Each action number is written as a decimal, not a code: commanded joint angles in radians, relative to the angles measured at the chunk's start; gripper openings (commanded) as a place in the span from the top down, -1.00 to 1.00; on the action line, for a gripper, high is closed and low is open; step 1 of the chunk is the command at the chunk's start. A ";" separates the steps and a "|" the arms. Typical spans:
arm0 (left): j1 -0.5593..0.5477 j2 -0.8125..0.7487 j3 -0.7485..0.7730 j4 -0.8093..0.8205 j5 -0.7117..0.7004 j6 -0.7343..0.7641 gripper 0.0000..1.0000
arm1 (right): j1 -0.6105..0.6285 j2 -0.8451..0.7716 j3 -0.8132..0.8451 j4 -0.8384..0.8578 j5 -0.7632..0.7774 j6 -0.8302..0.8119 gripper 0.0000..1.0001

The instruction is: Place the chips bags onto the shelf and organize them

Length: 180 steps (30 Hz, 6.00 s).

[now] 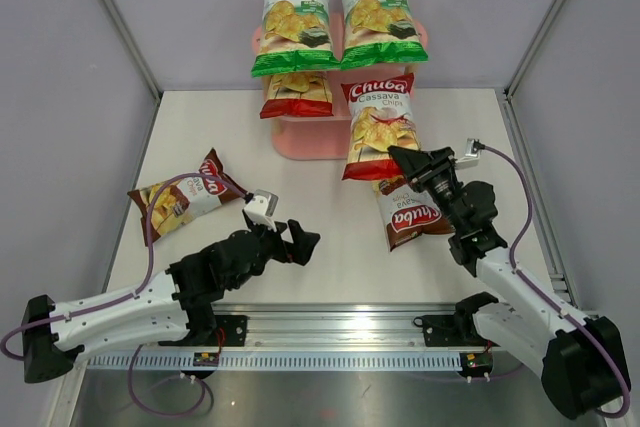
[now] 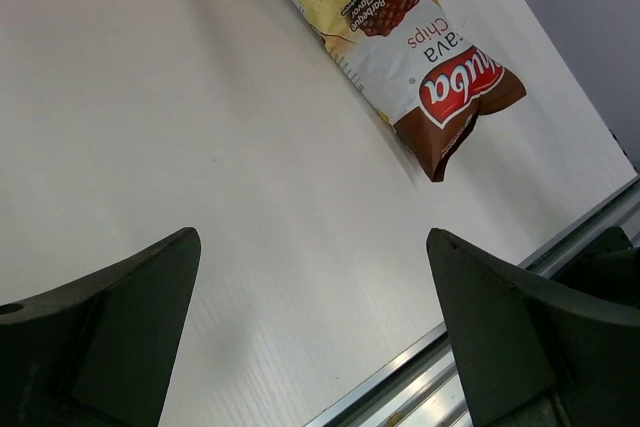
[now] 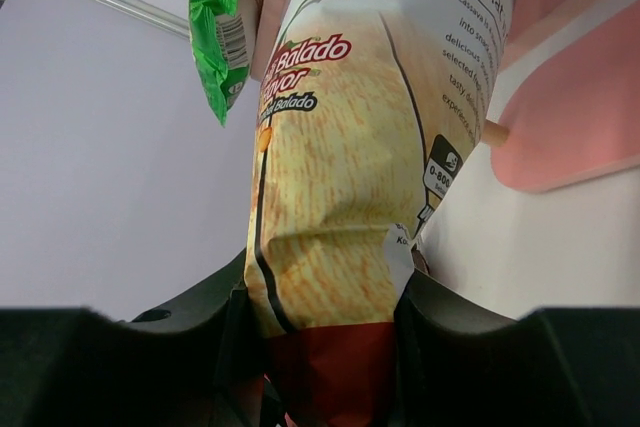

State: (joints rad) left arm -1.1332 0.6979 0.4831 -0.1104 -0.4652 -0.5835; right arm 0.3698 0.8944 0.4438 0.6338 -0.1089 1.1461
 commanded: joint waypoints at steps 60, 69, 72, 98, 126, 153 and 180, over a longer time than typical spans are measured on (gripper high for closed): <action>0.015 -0.281 0.012 -0.193 -0.084 0.034 -0.98 | -0.172 0.957 0.694 0.350 -0.118 -0.034 0.53; 0.015 -0.281 0.022 -0.202 -0.081 0.039 -0.98 | -0.180 0.949 0.780 0.127 -0.227 -0.062 0.24; 0.015 -0.287 0.025 -0.212 -0.079 0.037 -0.98 | -0.180 0.930 0.779 0.104 -0.222 -0.063 0.01; 0.015 -0.256 0.058 -0.245 -0.090 0.025 -0.98 | -0.187 0.741 0.699 -0.161 -0.072 -0.135 -0.99; 0.015 -0.250 0.055 -0.255 -0.108 0.010 -0.98 | -0.187 0.853 0.835 -0.281 -0.075 -0.140 -0.01; 0.044 0.173 0.175 0.000 -0.040 -0.078 -0.98 | -0.239 0.407 0.679 -0.726 0.103 -0.469 -0.99; 0.317 1.288 0.693 0.546 0.611 -0.338 -0.98 | -0.239 -0.420 0.415 -1.161 -0.104 -0.490 -0.96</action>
State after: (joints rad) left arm -0.8394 1.9404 1.1118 0.3504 0.0677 -0.9127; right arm 0.1345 0.4885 0.8616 -0.5205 -0.1539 0.6853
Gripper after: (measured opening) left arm 0.988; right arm 0.984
